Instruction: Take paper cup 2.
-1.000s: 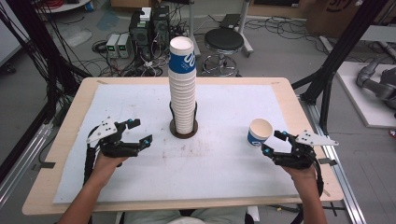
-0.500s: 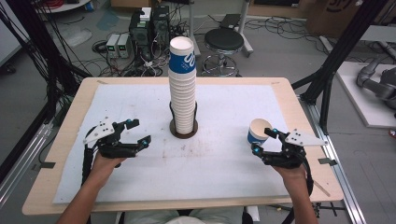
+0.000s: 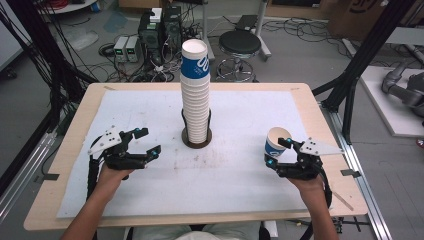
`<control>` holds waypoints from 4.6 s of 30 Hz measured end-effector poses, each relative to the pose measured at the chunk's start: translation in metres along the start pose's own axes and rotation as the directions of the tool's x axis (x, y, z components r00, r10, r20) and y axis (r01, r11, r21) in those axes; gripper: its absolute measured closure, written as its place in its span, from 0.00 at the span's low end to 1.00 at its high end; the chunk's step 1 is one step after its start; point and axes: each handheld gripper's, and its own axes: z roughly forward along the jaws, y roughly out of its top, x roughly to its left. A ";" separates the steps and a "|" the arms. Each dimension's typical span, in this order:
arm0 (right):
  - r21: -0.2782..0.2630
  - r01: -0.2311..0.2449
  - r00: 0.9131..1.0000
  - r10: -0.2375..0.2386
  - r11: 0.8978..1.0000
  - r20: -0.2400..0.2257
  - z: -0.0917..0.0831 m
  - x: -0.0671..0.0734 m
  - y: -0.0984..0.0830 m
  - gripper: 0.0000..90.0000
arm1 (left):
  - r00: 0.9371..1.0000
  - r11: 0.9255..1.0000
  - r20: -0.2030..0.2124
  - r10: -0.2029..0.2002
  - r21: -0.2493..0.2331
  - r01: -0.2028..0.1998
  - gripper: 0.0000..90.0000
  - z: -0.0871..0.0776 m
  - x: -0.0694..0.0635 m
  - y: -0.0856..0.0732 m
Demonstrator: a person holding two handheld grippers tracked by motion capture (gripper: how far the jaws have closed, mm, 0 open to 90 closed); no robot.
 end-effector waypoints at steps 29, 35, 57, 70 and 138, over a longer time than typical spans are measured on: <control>0.036 0.005 0.999 -0.003 0.999 -0.054 0.007 0.003 -0.002 0.22 | 0.984 0.997 0.171 0.054 0.048 -0.063 0.19 0.047 -0.008 0.134; 0.041 0.005 0.998 -0.003 0.999 -0.064 0.008 0.004 -0.002 0.22 | 0.986 0.995 0.152 0.075 0.056 -0.084 0.18 0.059 -0.003 0.169; 0.032 -0.001 0.999 0.002 0.999 -0.052 0.004 0.002 -0.003 0.22 | 0.991 0.982 0.093 0.097 0.155 -0.111 0.19 0.118 0.007 0.240; 0.033 0.001 0.998 0.001 0.999 -0.057 0.004 0.003 -0.003 0.22 | 0.989 0.975 0.099 0.106 0.187 -0.123 0.30 0.133 0.011 0.246; 0.035 0.001 0.997 0.001 0.999 -0.072 0.008 0.007 -0.002 0.22 | 0.991 0.991 0.062 0.122 0.052 -0.125 0.34 -0.011 0.024 0.249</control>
